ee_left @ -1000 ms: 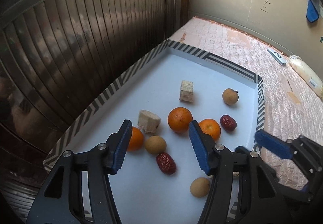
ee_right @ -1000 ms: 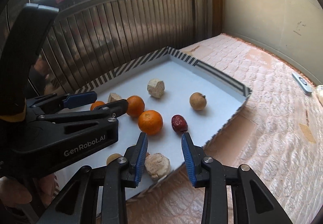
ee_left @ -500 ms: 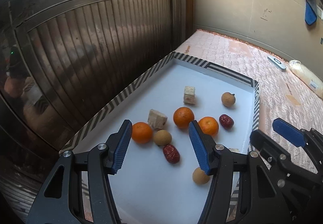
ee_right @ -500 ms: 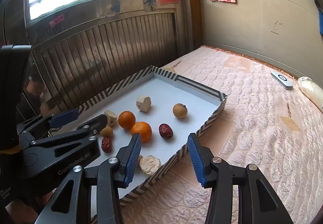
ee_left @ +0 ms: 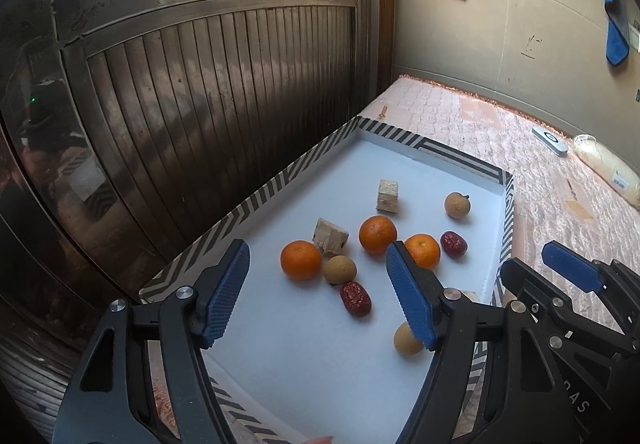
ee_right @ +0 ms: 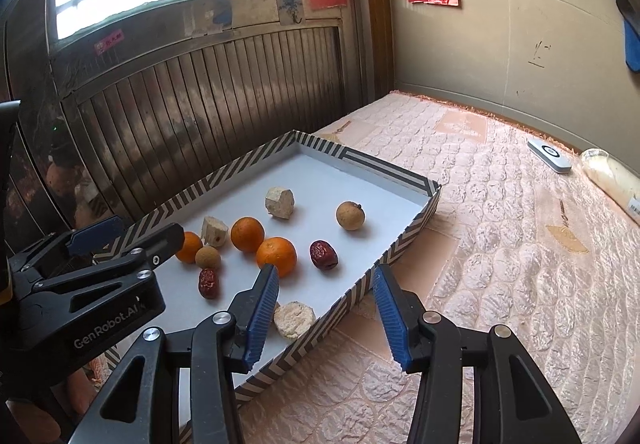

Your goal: Organize fruits

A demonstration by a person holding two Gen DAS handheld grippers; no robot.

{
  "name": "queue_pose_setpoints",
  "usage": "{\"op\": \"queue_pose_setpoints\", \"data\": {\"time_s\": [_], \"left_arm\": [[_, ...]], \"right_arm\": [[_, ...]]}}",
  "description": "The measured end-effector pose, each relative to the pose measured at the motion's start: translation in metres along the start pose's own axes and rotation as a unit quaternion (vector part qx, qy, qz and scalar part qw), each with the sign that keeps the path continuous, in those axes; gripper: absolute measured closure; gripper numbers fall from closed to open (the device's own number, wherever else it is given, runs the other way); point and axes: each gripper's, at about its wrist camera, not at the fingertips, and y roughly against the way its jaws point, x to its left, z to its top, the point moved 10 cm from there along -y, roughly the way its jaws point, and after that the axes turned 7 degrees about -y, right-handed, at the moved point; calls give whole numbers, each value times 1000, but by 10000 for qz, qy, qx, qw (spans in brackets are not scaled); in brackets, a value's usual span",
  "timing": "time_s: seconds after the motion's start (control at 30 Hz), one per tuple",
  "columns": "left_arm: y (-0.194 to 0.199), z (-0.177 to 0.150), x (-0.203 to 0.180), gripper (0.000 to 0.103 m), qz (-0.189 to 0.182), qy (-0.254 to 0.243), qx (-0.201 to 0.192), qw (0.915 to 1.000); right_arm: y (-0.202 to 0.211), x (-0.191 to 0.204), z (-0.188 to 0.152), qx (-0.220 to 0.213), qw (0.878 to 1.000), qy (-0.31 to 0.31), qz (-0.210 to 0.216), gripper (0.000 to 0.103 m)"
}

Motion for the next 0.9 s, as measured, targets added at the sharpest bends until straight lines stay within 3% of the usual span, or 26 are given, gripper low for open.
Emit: {"op": "queue_pose_setpoints", "data": {"time_s": [0.9], "left_arm": [[0,-5,7,31,46,105,55,9999]], "right_arm": [[-8,2,-5,127,9999,-24,-11,55]]}}
